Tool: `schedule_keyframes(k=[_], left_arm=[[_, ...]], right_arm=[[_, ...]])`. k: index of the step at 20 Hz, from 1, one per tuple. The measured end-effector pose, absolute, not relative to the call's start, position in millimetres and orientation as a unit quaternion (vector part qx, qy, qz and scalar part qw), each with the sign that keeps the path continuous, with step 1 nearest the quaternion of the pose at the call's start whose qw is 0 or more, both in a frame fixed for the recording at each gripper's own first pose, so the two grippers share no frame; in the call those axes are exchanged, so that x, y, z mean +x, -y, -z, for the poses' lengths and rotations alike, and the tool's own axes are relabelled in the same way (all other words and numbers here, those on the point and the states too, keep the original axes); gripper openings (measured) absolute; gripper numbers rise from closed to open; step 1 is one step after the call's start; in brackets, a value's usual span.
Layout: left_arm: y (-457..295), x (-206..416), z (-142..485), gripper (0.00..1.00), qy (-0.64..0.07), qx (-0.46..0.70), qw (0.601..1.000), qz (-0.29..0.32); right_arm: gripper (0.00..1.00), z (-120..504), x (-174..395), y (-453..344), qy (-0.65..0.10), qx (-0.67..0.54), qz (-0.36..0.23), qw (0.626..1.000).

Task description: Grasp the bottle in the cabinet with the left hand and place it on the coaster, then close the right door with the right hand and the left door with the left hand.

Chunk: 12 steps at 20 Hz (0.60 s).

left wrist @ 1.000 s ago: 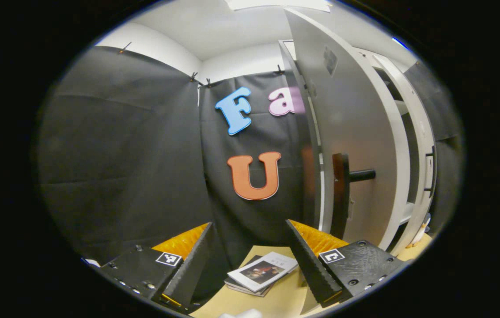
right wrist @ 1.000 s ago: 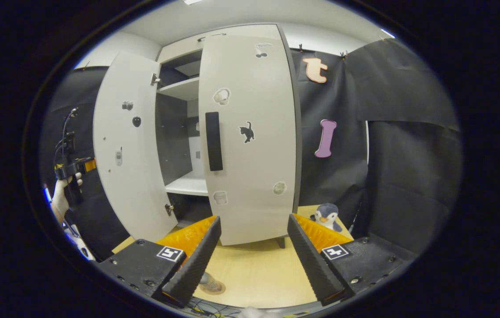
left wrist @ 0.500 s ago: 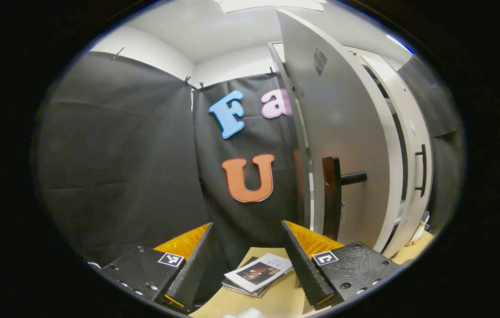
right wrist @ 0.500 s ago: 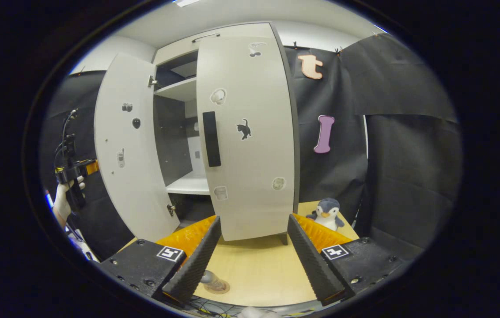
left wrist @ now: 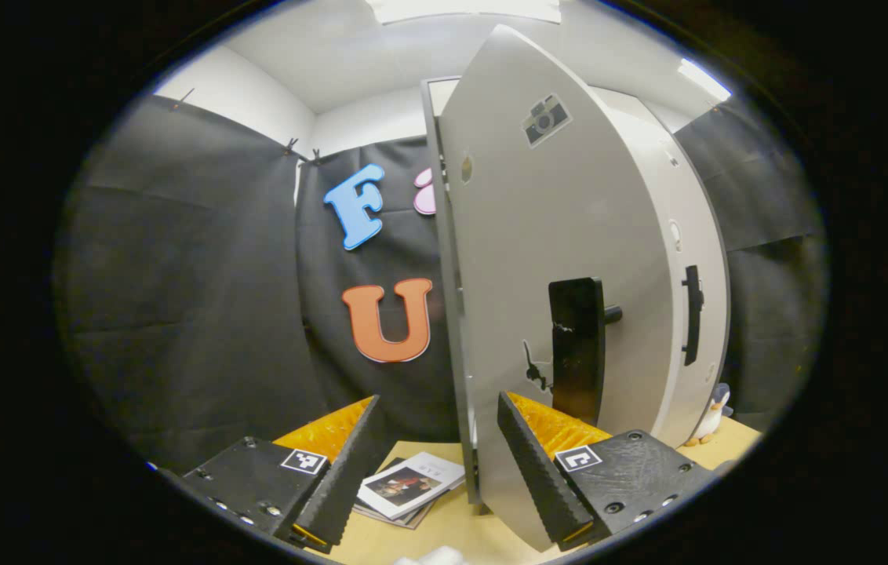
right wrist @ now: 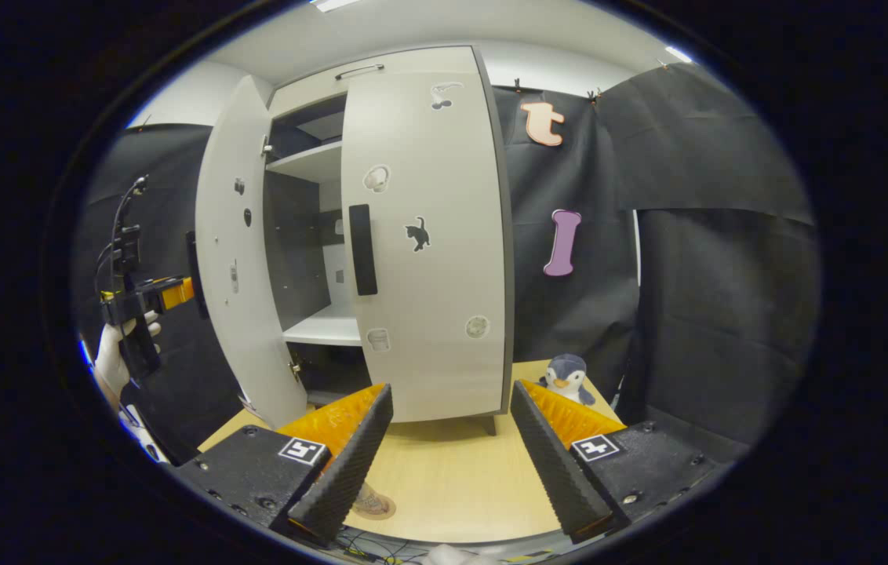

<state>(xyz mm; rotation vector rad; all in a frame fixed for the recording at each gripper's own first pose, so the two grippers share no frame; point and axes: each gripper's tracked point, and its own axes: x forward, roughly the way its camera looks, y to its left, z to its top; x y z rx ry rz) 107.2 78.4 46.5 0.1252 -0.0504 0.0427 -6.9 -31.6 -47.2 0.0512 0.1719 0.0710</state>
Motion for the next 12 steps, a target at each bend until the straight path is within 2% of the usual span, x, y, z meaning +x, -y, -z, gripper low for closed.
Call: schedule_keyframes(k=[2,3,4,7,12], left_arm=[[-63,114,-42,0.87,0.017,0.062,0.998,-0.010],[-56,117,-39,0.90,0.009,0.064,0.998,-0.003],[-49,120,-37,0.92,0.007,0.068,0.998,0.003],[-33,120,-39,0.97,0.008,0.073,0.997,0.026],[-24,108,-38,0.97,0.006,0.060,0.998,0.035]], right_arm=[[0.99,47,-10,36,-0.084,0.026,-0.031,0.996],[0.96,46,-12,38,-0.083,0.025,-0.028,0.996],[0.99,46,-13,41,-0.082,0.026,-0.025,0.996],[0.99,45,-18,46,-0.080,0.029,-0.018,0.996],[0.99,40,-16,50,-0.072,0.030,-0.009,0.997]])
